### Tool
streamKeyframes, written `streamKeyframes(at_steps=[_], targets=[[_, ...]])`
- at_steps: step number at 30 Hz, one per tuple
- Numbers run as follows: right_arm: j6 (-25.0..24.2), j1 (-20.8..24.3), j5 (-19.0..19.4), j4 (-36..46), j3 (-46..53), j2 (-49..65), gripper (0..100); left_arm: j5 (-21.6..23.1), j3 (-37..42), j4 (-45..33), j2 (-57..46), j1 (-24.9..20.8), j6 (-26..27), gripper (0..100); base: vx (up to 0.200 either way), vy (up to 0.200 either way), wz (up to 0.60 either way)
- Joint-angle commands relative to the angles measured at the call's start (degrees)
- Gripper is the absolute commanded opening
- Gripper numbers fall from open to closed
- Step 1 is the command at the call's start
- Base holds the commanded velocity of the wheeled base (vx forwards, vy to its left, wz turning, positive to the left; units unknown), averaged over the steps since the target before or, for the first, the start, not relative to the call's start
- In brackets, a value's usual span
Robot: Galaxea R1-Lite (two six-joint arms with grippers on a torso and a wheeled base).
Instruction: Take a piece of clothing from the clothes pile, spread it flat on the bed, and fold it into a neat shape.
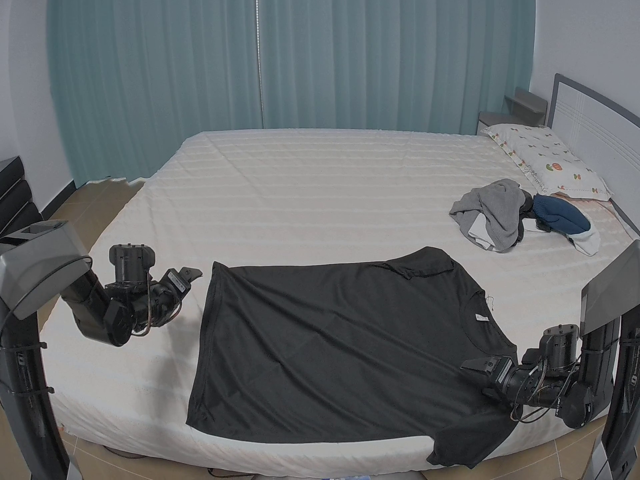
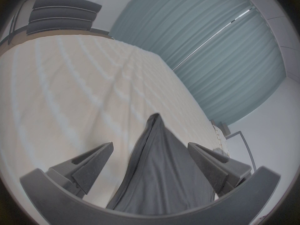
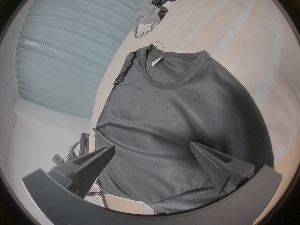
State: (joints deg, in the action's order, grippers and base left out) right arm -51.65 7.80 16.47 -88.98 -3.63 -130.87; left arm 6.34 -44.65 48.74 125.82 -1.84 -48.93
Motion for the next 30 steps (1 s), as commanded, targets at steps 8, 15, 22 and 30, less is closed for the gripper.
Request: streamKeyframes(at_steps=[8, 15, 22, 30], targets=[[-0.29, -1.47, 0.14, -0.85, 0.73, 2.55, 100, 5.53, 28.66, 18.59, -5.85, -0.27, 0.42, 100, -0.025, 0.000, 0.00], [-0.38, -2.70, 0.23, -0.85, 0.64, 2.63, 100, 5.00, 34.20, 26.67, 0.92, -0.71, 6.22, 100, 0.000, 0.000, 0.00], [-0.38, -2.70, 0.32, -0.76, 0.73, 2.63, 100, 4.91, 36.22, 27.46, 2.94, -3.78, 7.36, 100, 0.000, 0.000, 0.00], [-0.38, -2.70, 0.41, -0.76, 0.64, 2.63, 100, 4.56, 36.48, 29.48, 2.76, -6.51, 7.01, 100, 0.000, 0.000, 0.00]])
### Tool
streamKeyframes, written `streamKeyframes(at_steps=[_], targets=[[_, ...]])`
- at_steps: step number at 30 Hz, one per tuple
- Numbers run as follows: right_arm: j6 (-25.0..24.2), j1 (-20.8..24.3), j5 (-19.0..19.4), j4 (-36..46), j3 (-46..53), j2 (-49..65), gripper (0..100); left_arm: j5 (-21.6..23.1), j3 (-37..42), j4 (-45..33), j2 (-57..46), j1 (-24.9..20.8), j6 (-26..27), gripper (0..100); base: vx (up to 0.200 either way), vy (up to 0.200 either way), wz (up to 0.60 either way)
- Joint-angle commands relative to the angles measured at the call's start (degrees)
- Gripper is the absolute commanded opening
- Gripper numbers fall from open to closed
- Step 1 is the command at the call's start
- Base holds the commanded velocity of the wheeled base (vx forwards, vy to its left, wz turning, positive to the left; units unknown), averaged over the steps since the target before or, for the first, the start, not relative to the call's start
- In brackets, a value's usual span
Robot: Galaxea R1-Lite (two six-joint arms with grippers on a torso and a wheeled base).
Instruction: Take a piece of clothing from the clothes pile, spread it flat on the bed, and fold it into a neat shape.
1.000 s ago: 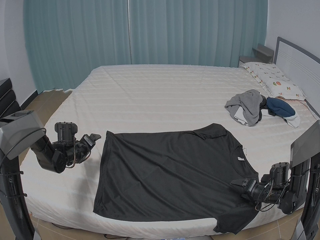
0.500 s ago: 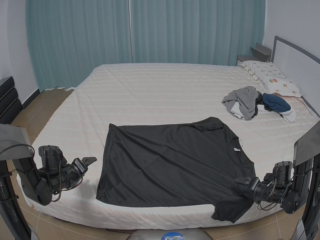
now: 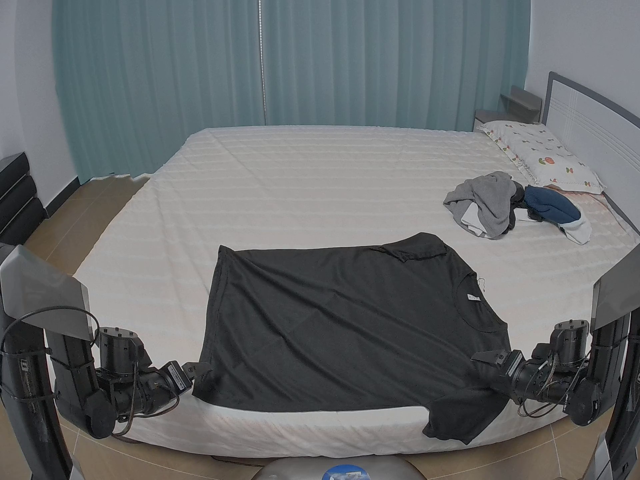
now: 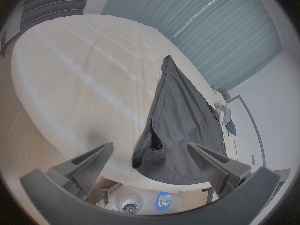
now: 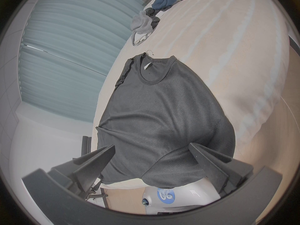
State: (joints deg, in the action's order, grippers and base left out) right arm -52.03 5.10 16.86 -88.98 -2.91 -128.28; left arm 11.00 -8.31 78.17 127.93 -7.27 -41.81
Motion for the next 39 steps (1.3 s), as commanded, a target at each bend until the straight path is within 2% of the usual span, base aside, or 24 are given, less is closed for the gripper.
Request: streamKeyframes(at_steps=[1, 7, 8, 15, 18, 20, 21, 28, 34, 35, 39], targets=[[0.00, 0.00, 0.02, -0.85, -0.07, 0.05, 100, -0.19, 0.32, 0.06, 0.57, -1.17, -0.11, 100, 0.000, 0.000, 0.00], [0.00, 0.00, 0.02, -0.85, 0.01, -0.04, 100, -0.27, 0.49, 0.23, 0.57, -1.26, 0.07, 100, 0.000, 0.000, 0.00], [0.00, 0.00, 0.10, -0.85, 0.01, -0.04, 100, -0.27, 0.49, 0.23, 0.48, -1.35, 0.15, 0, 0.000, 0.000, 0.00], [0.00, 0.00, 0.10, -0.76, 0.01, 0.05, 100, -1.77, 2.25, 0.32, -0.14, -1.26, 0.42, 0, 0.000, 0.000, 0.00], [0.00, 0.00, 0.02, -0.85, 0.01, 0.05, 100, -1.86, 3.66, 0.06, -0.93, -1.00, 2.61, 0, 0.000, 0.000, 0.00], [0.00, 0.00, 0.02, -0.85, 0.01, 0.05, 100, -1.94, 6.64, 0.14, -1.01, -0.47, 8.50, 0, 0.000, 0.000, 0.00], [0.00, 0.00, 0.02, -0.85, 0.01, 0.05, 100, -1.94, 7.00, 0.14, -1.01, -0.47, 8.94, 0, 0.000, 0.000, 0.00], [0.00, 0.00, 0.02, -0.85, 0.01, 0.05, 100, -3.35, 6.82, 0.32, -2.60, 0.50, 9.29, 0, 0.000, 0.000, 0.00], [0.00, 0.00, 0.10, -0.76, -0.34, -0.04, 100, -0.62, 4.45, 1.46, -3.74, 1.03, 8.94, 0, 0.000, 0.000, 0.00], [0.00, 0.00, 0.10, -0.76, -0.34, -0.04, 100, -0.45, 3.74, 1.46, -3.39, 0.94, 9.21, 100, 0.000, 0.000, 0.00], [0.00, 0.00, 0.10, -0.76, -0.16, -0.04, 100, 1.48, 2.34, 1.73, -2.51, 1.03, 10.70, 100, 0.000, 0.000, 0.00]])
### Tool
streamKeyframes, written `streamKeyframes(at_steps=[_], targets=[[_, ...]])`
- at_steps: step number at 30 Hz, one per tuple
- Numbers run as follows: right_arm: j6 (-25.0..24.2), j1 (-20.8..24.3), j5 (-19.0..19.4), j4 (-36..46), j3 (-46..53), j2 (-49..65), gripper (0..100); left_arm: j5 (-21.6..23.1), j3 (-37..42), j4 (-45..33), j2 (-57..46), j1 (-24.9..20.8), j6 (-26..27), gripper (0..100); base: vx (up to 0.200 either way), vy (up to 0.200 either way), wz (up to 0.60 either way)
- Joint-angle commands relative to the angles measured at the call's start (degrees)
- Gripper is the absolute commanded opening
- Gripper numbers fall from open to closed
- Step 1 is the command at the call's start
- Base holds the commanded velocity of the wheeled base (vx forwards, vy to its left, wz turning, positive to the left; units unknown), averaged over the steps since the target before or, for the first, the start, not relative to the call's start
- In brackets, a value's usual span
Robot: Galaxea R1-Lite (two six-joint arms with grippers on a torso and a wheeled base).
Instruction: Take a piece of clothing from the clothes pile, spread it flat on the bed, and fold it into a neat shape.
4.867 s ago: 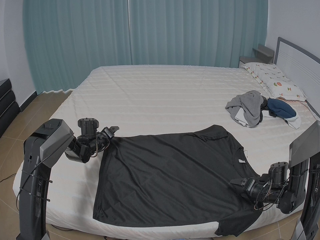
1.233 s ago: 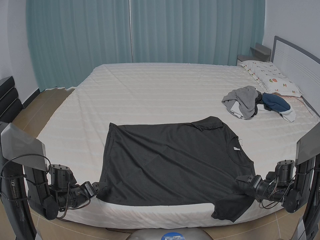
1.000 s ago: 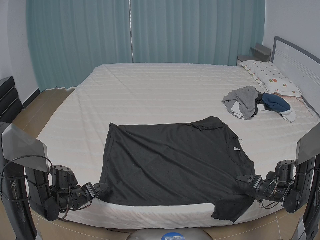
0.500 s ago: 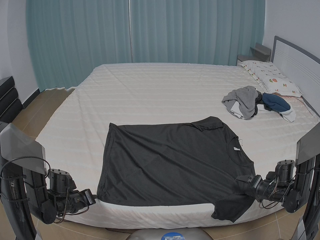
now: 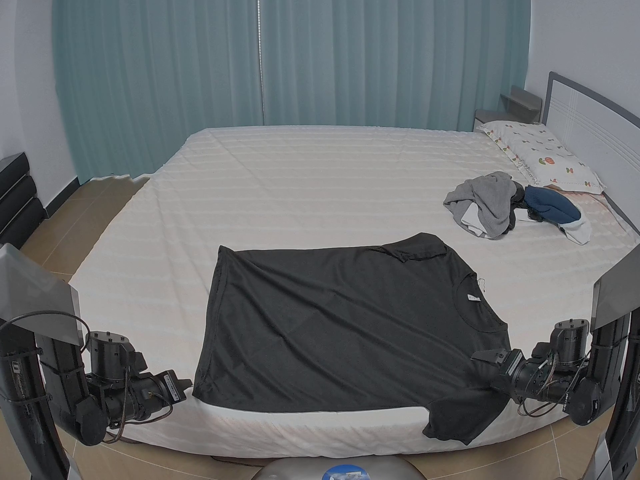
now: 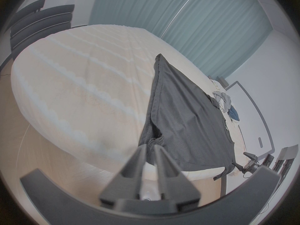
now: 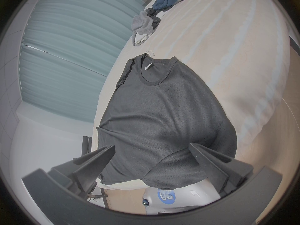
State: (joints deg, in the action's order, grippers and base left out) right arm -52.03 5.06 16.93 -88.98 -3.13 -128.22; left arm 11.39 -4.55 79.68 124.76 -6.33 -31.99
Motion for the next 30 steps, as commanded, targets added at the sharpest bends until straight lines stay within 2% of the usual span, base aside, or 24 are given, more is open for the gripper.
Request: streamKeyframes(at_steps=[1, 7, 10, 12, 17, 24, 30], targets=[[-0.09, 0.04, 0.03, -0.76, -0.03, -0.19, 100, 2.50, -2.22, 0.39, 0.57, 0.17, 1.49, 100, 0.000, 0.000, 0.00], [-0.09, 0.21, 0.03, -0.76, -0.03, -0.36, 100, 7.51, -6.26, 0.48, -0.04, 1.58, 2.98, 100, 0.000, 0.000, 0.00], [0.00, 0.21, 0.03, -0.76, -0.12, -0.63, 100, 9.27, -7.41, -0.14, 0.84, 2.72, 11.77, 100, 0.000, 0.000, 0.00], [0.00, 0.30, 0.03, -0.76, -0.12, -0.63, 100, 11.20, -7.41, -0.31, 1.80, 2.46, 14.76, 100, 0.000, 0.000, 0.00], [0.00, 0.30, 0.03, -0.76, -0.21, -0.80, 100, 14.89, -7.41, -0.31, 2.77, 2.37, 16.70, 100, 0.000, 0.000, 0.00], [0.00, 0.48, 0.03, -0.76, -0.12, -0.80, 100, 15.16, -6.79, -0.31, 5.85, 2.20, 22.94, 100, 0.000, 0.000, 0.00], [0.00, 0.57, 0.03, -0.76, -0.12, -0.89, 100, 15.24, -6.26, 0.04, 6.64, 1.58, 23.29, 100, 0.000, 0.000, 0.00]])
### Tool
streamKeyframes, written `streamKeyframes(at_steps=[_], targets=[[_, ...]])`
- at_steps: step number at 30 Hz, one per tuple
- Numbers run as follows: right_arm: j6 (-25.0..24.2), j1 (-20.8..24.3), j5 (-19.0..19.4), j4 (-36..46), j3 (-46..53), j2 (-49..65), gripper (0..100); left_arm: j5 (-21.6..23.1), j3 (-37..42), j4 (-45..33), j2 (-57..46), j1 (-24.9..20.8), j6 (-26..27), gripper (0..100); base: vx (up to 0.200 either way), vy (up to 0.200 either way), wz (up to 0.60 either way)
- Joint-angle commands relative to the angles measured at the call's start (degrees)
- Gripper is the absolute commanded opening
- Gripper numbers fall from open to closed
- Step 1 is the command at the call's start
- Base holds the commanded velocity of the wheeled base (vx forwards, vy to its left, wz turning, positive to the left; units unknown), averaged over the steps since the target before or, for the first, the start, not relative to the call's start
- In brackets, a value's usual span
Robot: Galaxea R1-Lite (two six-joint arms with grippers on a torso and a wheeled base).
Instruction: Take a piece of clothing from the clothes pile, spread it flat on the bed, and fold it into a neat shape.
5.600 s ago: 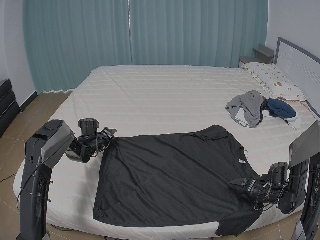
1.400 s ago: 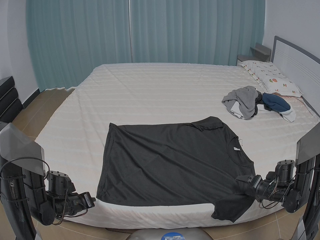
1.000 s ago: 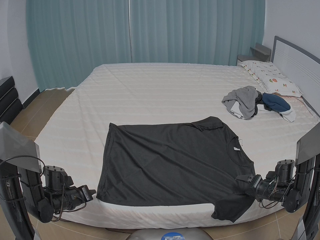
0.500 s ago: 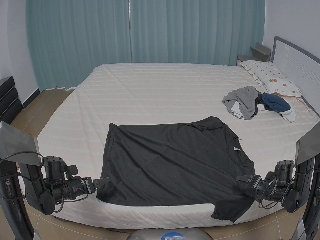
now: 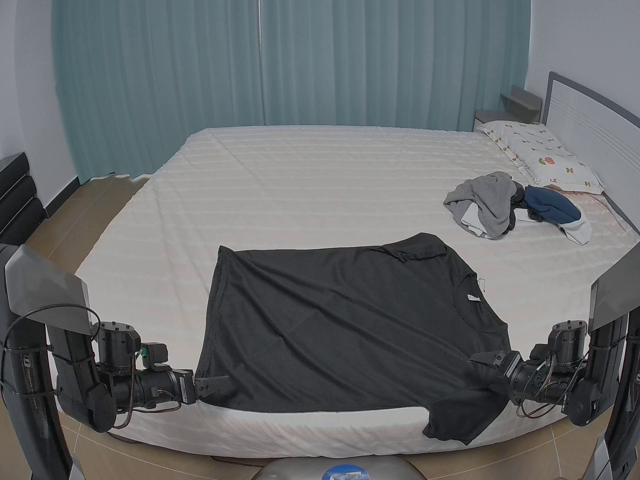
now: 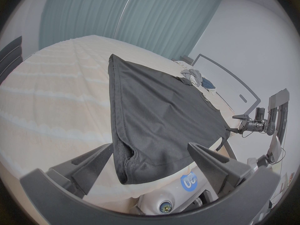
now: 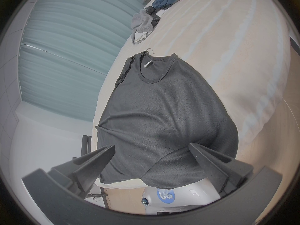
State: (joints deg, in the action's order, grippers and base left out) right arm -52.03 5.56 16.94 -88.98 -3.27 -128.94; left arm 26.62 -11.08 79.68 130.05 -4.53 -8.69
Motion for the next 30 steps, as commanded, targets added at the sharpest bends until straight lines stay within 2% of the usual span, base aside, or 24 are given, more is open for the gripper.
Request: streamKeyframes(at_steps=[1, 9, 13, 14, 17, 30], targets=[[0.00, -0.02, 0.02, -0.76, 0.02, -0.17, 100, 0.09, 0.27, 0.04, 1.52, -0.39, -0.01, 100, 0.000, 0.000, 0.00], [0.09, 0.07, 0.02, -0.76, 0.10, -0.17, 100, 0.01, 0.09, 0.30, 3.11, -1.62, 0.08, 100, 0.000, 0.000, 0.00], [0.09, 0.07, 0.02, -0.76, 0.19, -0.17, 100, -0.17, 1.15, 0.30, 3.46, -0.12, 0.78, 100, 0.000, 0.000, 0.00], [0.09, 0.07, 0.02, -0.76, 0.19, -0.17, 100, -0.17, 2.12, 0.30, 3.46, 0.40, 1.84, 0, 0.000, 0.000, 0.00], [0.09, 0.15, 0.02, -0.76, 0.19, -0.17, 100, -0.43, 3.96, 0.48, 3.46, 1.20, 4.65, 0, 0.000, 0.000, 0.00], [0.17, 0.15, 0.02, -0.76, 0.37, -0.17, 100, -1.14, 10.91, 3.55, 3.37, 1.81, 4.82, 0, 0.000, 0.000, 0.00]])
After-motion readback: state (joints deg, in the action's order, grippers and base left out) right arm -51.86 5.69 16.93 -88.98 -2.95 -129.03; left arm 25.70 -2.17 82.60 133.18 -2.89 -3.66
